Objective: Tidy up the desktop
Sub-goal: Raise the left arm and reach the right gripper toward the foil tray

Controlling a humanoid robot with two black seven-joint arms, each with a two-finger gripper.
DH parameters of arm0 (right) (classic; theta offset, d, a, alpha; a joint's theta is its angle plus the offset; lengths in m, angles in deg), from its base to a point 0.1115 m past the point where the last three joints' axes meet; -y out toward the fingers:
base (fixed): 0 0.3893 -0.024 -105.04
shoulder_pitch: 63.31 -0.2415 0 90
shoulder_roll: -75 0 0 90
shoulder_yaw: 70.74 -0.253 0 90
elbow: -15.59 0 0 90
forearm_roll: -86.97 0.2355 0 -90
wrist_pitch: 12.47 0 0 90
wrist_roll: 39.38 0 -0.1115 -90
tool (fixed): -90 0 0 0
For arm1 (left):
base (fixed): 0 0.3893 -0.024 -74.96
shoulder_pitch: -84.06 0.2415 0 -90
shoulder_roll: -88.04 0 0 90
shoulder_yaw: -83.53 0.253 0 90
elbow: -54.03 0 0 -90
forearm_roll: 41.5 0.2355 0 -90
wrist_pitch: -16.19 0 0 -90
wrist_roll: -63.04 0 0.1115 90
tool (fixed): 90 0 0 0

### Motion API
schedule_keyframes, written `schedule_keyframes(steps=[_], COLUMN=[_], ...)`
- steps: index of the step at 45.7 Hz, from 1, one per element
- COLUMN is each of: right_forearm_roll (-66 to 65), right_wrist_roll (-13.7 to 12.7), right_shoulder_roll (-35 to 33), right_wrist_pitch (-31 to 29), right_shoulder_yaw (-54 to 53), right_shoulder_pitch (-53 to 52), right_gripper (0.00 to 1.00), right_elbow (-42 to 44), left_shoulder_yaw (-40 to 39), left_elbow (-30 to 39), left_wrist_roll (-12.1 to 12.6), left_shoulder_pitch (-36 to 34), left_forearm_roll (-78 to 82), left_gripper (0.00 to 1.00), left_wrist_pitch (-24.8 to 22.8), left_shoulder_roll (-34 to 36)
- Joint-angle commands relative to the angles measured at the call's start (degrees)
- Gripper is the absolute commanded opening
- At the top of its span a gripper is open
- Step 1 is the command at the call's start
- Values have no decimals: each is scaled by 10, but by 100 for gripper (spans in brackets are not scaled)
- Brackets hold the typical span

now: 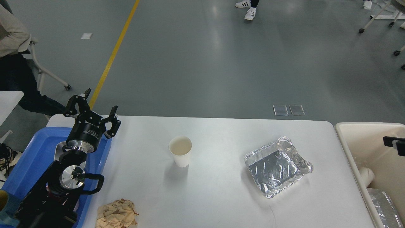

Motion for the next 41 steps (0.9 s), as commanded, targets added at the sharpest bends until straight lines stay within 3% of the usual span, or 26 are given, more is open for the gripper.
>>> schedule_keyframes(steps=[1,11,18,27,41], right_forearm_roll=[-4,-47,-126,-211,-223], right_wrist_roll=[8,2,10,11,11], right_shoulder_roll=[22,190,290,376,468], right_wrist_pitch=[-1,-74,-89,-91,-82], right_shoulder_yaw=[-3,0,7,78,197], right_shoulder_pitch=[-1,-14,-61,-129,-218], right_gripper=[100,100,100,100,100], right_elbow=[15,95,163,205,320], left_shoulder_yaw=[1,12,12,12,11], left_elbow=[0,0,0,0,0], left_wrist_roll=[1,8,7,7,4], left_shoulder_pitch=[4,5,6,9,16], left_forearm_roll=[-1,0,0,0,1], left_gripper=[97,97,97,97,97], left_wrist_pitch=[-3,-3,-3,-3,-3], left_shoulder_roll=[-3,-4,-5,-10,-10])
